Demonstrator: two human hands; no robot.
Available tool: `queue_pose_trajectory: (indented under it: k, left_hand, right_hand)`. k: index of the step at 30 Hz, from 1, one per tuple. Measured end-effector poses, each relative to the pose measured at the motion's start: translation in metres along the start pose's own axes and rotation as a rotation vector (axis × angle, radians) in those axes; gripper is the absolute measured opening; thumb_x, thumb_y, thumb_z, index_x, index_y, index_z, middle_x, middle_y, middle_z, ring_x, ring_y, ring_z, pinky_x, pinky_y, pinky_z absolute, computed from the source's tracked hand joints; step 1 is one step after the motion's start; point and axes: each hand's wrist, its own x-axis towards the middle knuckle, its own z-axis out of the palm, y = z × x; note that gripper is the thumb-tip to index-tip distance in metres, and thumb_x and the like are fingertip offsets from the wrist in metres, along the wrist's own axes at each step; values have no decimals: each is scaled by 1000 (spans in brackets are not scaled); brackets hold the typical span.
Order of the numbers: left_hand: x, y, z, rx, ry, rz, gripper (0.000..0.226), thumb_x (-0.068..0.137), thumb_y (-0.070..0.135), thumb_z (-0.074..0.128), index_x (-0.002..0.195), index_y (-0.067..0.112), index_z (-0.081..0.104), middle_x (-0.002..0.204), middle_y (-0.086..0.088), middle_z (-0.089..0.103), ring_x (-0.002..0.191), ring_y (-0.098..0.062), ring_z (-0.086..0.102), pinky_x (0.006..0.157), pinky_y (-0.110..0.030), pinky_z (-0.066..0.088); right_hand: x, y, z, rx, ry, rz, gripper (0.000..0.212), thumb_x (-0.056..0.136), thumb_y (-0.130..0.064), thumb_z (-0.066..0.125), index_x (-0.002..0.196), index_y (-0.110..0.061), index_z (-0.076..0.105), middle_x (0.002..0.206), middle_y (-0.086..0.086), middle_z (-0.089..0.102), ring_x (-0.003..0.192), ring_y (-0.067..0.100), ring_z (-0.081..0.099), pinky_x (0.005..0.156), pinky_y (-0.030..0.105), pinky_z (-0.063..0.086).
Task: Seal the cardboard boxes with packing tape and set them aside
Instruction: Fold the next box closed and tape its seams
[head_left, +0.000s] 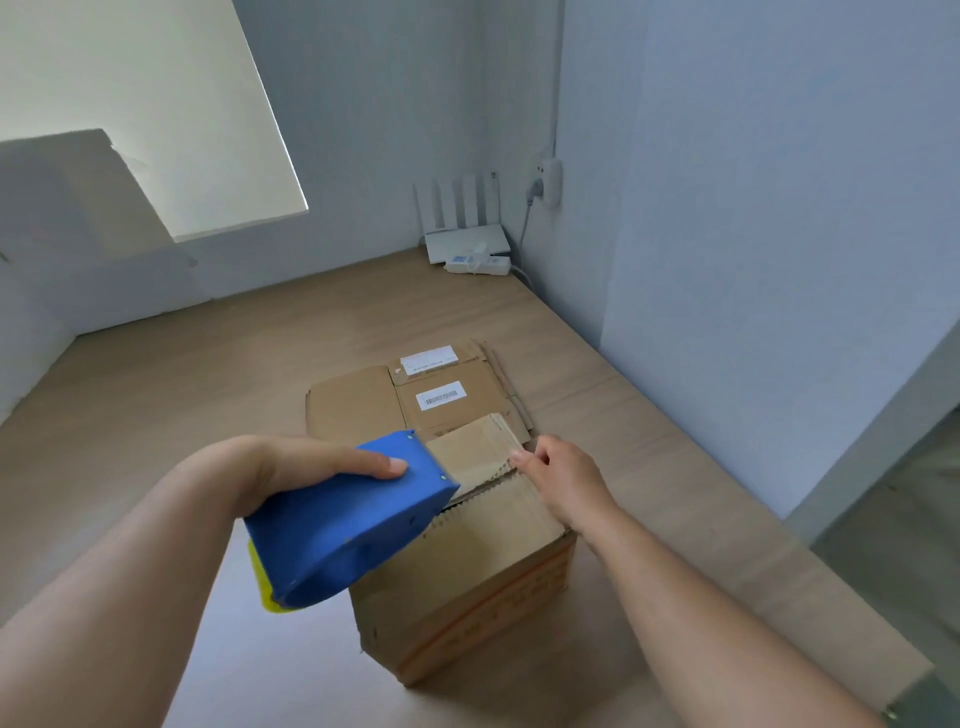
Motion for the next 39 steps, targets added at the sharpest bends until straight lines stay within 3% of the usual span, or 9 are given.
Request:
queue_pose_trajectory:
  k: [2,5,13,16,24,31,36,39]
  left_hand:
    - [1,-17,-9,-15,-35,19,92,33,65,85,105,10,70,94,-11,75,86,-29,72,81,-37,56]
    - [0,-58,-26,-45,-79,20,84,33,60,84,97,6,74,95,-15,74,85,-32,72,77,-36,55]
    - [10,-146,-38,-127,-130,33,92,35,63,84,101,0,73,100,-21,72,95,-39,68,95,-46,50]
    - [14,-155,-40,-119,-126,38,93,34,65,82,100,1,73,98,-19,72,91,-37,70,91,-43,52]
    - [25,-154,-38,-35,-38,27,89,31,71,74,94,8,75,87,-10,75,80,-27,73,80,-33,55]
    - [42,-128,-16,50,142,-3,59,62,67,74,89,15,70,85,-3,73,79,-20,69,72,-28,49]
    - [34,-103,-7,203,293,3,52,72,68,66,82,18,54,86,2,54,82,-18,55,72,-30,39]
    - [25,-99,-3,226,309,-18,51,75,64,66,93,18,52,94,-1,52,90,-22,51,77,-31,37]
  right_hand:
    - [0,-1,0,-24,20,-10,42,95,-41,52,66,-17,34,63,-3,40,59,15,37,53,30,26]
    - [0,-1,2,-78,52,-15,43,95,-40,53,64,-18,34,61,-3,40,57,10,35,52,27,26]
    - [0,-1,7,-101,90,-7,43,93,-39,57,63,-17,35,58,-2,37,55,13,33,51,32,23]
    - [1,0,8,-120,103,1,43,93,-38,57,63,-17,36,58,-1,38,55,14,34,52,32,24]
    - [-1,-1,11,-109,93,7,44,94,-39,56,63,-18,34,58,-1,37,55,15,33,52,32,23]
    - [-1,-2,12,-138,103,-2,42,94,-38,55,64,-16,35,60,0,39,57,15,35,51,32,23]
    - [-1,-3,12,-176,115,-10,42,94,-37,55,64,-15,36,61,1,41,56,14,36,50,32,22]
    - [-1,-5,12,-193,113,-18,42,95,-37,55,64,-15,36,61,1,42,57,15,37,50,32,23]
